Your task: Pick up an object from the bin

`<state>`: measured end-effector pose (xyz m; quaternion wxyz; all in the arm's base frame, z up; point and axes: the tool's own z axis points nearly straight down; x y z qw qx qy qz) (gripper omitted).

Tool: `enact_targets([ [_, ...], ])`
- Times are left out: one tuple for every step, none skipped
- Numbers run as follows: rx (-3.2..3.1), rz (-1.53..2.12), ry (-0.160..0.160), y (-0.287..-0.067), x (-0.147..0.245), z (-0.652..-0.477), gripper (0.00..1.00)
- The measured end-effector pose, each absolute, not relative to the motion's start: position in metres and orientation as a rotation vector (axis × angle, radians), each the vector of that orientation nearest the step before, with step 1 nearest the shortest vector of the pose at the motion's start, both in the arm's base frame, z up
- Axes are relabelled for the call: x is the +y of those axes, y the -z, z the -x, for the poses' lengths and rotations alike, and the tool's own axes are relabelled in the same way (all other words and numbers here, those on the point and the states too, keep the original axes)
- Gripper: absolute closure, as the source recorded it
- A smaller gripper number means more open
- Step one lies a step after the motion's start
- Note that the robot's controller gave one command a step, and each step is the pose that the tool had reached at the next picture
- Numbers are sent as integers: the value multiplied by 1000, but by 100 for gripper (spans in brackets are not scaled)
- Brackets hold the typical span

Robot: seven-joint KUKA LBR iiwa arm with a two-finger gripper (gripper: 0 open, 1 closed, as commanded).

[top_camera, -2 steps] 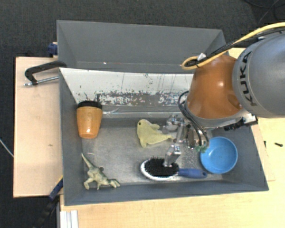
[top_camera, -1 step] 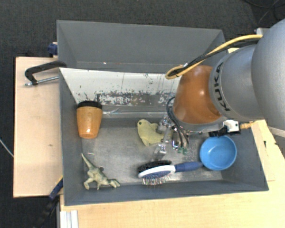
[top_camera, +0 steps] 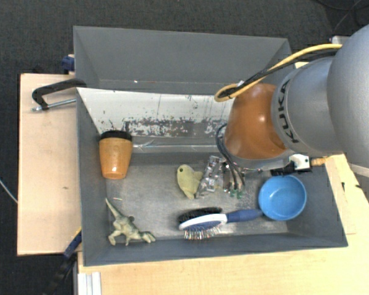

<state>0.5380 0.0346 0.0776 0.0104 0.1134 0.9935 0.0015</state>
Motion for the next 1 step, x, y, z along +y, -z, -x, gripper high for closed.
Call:
enact_targets([
  [3113,-284,-5,-248,29,-543,100],
])
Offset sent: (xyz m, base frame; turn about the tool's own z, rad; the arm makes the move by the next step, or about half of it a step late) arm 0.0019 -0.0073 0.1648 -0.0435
